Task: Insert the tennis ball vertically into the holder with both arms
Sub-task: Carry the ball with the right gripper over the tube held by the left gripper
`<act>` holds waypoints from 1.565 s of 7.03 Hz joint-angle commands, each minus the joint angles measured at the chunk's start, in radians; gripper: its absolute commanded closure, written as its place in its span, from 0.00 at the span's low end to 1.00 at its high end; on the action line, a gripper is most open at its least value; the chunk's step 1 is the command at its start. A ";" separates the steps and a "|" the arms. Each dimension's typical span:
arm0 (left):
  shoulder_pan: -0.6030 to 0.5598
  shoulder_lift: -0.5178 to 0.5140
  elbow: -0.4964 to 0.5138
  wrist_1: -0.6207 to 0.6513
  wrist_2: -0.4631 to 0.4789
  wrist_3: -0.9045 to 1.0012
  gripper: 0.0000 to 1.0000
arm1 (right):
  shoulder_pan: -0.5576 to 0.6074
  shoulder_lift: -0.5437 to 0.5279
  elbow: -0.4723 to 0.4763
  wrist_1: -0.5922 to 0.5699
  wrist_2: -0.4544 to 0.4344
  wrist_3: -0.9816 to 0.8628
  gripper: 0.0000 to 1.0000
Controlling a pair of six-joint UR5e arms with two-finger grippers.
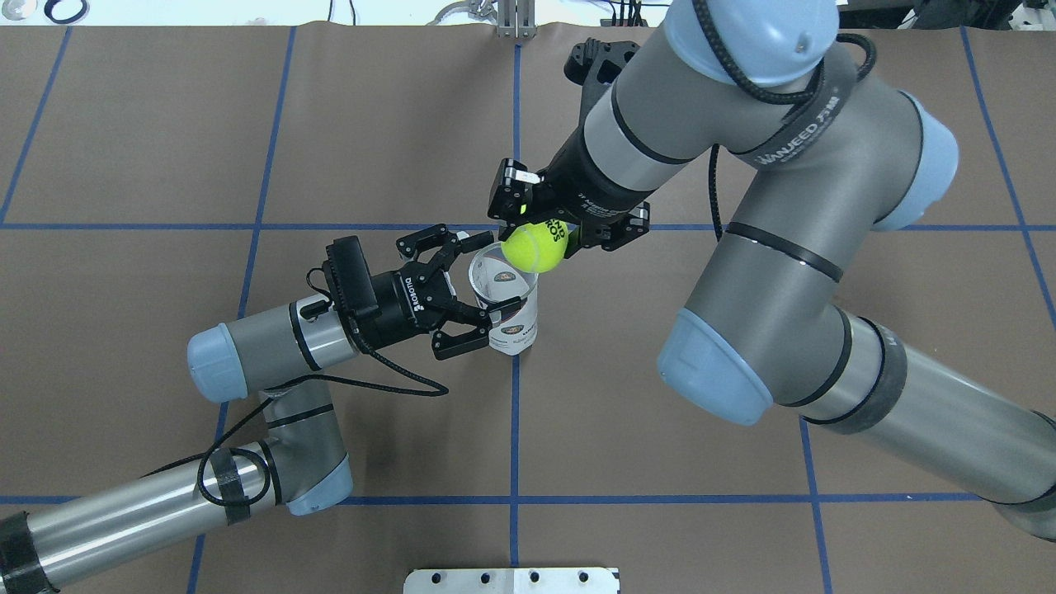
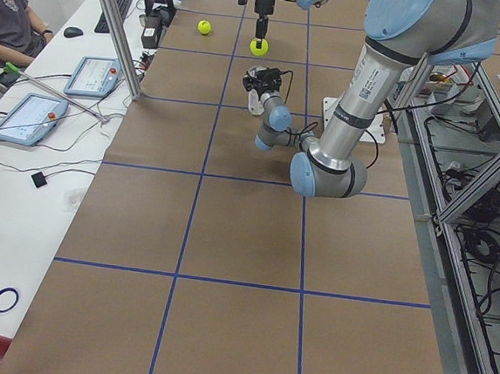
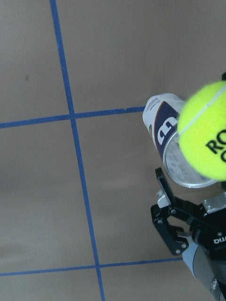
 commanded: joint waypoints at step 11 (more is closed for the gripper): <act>0.000 0.002 0.000 -0.001 0.000 0.000 0.08 | -0.067 0.025 -0.043 0.000 -0.091 0.007 0.01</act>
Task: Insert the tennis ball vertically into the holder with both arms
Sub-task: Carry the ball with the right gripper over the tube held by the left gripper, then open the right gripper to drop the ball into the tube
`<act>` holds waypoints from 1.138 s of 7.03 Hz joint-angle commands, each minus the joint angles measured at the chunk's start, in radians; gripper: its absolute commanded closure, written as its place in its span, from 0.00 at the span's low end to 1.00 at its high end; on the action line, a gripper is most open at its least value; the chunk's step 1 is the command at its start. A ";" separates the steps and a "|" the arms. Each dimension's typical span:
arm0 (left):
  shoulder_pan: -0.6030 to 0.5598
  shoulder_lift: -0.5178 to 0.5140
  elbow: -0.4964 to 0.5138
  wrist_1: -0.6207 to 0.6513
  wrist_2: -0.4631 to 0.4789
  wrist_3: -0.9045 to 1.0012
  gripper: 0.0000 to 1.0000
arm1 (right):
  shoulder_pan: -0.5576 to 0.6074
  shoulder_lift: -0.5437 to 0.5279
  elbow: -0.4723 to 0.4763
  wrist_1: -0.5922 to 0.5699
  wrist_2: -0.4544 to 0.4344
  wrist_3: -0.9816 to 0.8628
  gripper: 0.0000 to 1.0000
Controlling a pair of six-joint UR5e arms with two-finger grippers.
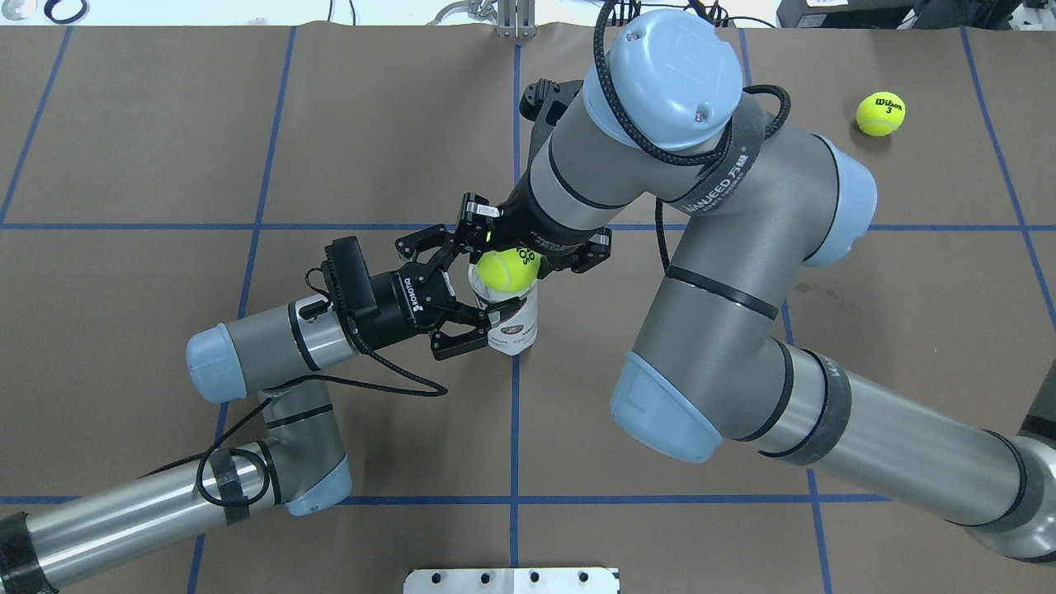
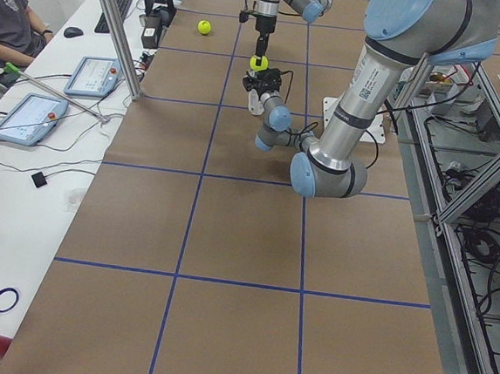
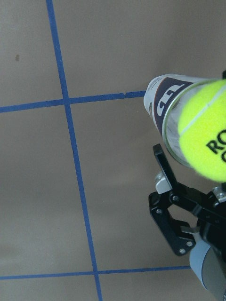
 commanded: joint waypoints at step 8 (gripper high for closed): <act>0.000 0.000 0.000 0.000 0.000 0.000 0.08 | 0.092 -0.147 0.086 0.000 0.053 -0.028 0.01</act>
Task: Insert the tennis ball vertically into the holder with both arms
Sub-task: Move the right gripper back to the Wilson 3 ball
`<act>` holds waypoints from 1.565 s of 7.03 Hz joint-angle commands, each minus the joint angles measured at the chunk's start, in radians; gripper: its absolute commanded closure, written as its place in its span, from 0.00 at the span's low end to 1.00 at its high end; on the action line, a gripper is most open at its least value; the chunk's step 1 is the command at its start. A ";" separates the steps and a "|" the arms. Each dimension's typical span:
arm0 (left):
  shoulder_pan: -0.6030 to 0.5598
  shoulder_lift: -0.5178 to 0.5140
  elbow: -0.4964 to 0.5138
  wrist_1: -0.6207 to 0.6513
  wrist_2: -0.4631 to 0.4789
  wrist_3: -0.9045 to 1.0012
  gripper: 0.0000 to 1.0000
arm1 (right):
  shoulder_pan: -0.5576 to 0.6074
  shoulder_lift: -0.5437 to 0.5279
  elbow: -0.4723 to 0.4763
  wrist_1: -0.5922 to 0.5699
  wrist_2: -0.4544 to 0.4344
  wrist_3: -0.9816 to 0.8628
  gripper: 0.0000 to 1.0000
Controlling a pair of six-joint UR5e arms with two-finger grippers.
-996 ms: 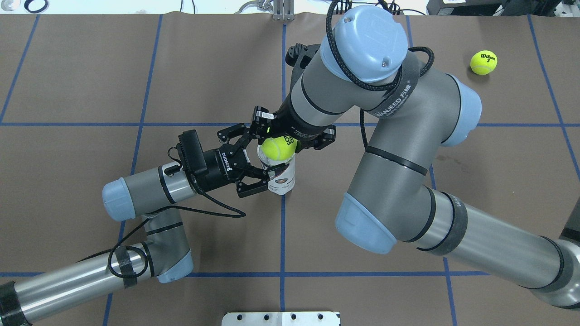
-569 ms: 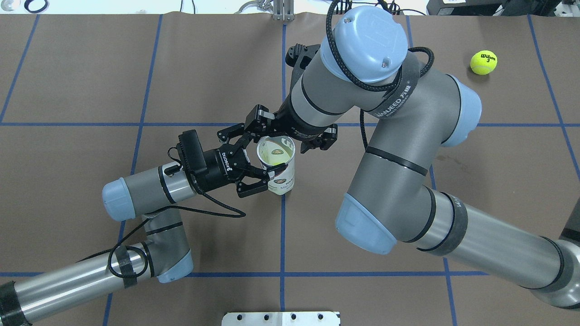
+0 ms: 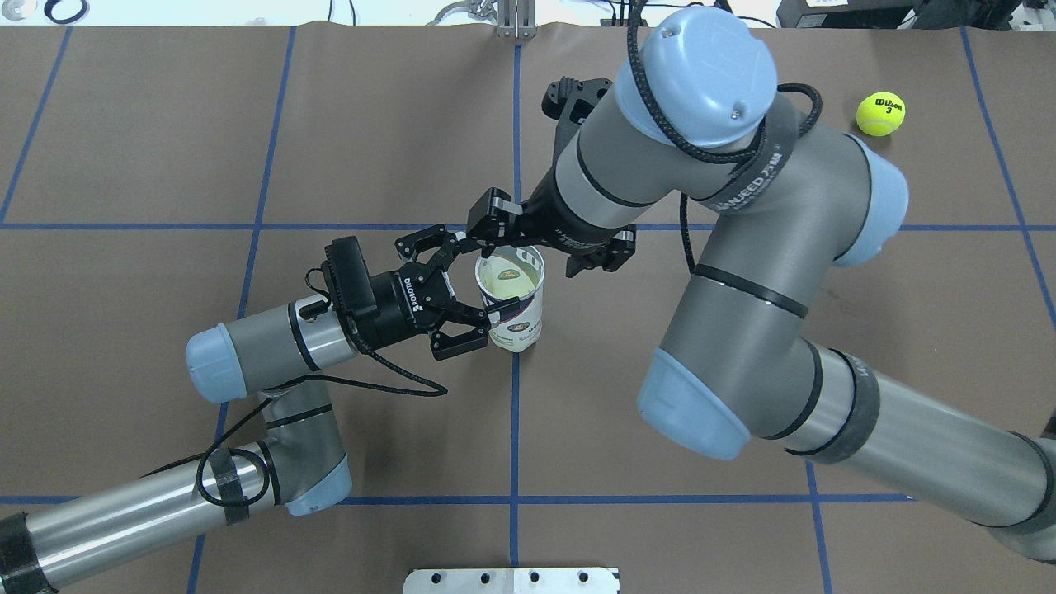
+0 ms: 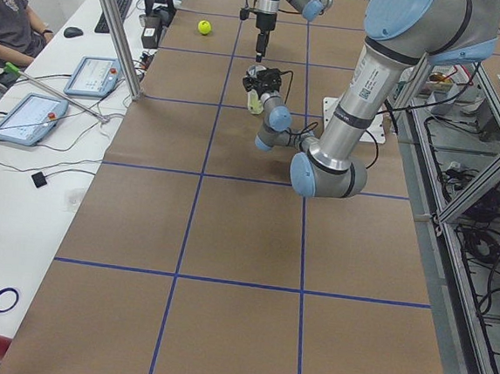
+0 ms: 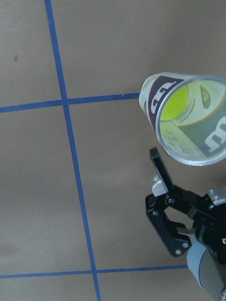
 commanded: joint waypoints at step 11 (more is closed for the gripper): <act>0.000 0.015 -0.008 -0.003 0.000 -0.002 0.08 | 0.553 -0.101 -0.947 0.464 -0.034 -0.667 0.01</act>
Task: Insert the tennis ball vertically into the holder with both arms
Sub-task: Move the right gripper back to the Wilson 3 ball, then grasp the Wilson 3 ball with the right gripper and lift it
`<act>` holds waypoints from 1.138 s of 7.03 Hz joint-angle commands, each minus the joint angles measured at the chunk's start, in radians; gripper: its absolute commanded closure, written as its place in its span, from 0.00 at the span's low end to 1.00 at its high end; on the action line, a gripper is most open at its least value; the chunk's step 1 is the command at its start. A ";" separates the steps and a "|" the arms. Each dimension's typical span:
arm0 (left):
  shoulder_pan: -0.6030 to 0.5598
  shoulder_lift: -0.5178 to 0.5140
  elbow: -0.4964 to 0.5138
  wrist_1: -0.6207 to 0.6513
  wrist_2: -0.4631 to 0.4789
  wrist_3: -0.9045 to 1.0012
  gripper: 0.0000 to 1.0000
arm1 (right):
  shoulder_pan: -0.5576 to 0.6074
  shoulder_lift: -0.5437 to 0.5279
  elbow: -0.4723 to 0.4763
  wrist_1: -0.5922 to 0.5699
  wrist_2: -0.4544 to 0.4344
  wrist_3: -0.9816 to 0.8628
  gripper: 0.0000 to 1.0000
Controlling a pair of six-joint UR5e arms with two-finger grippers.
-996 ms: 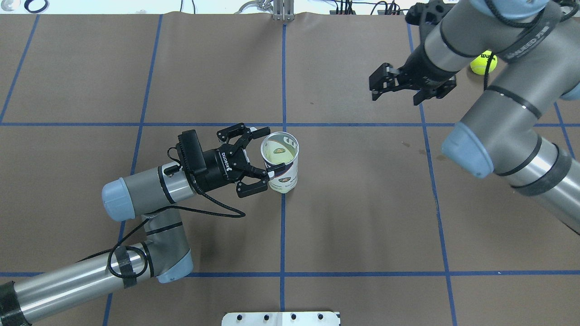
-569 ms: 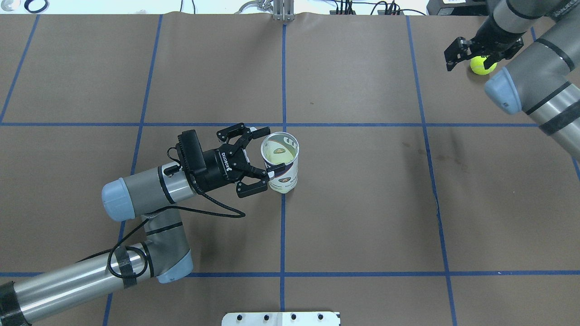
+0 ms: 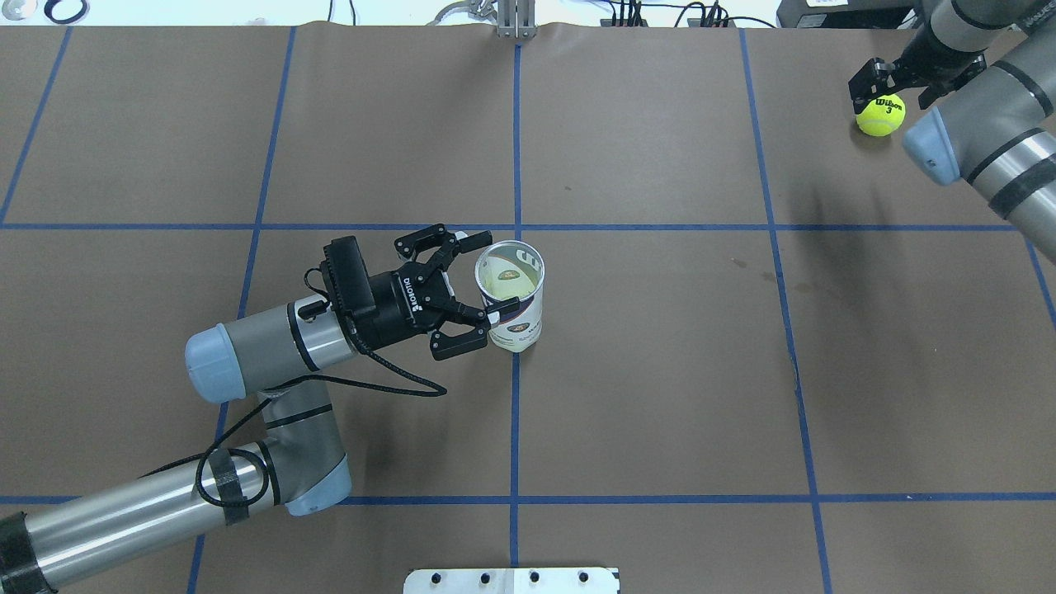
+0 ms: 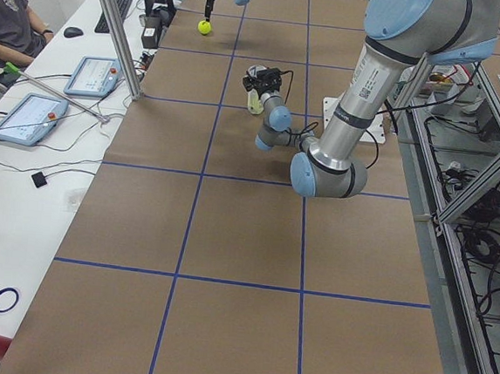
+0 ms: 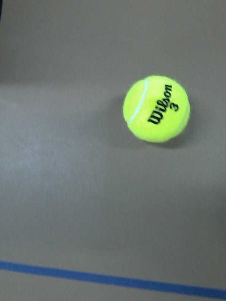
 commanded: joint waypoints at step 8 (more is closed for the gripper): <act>-0.001 0.005 -0.006 0.000 0.000 0.000 0.08 | -0.046 0.024 -0.204 0.237 -0.067 0.163 0.01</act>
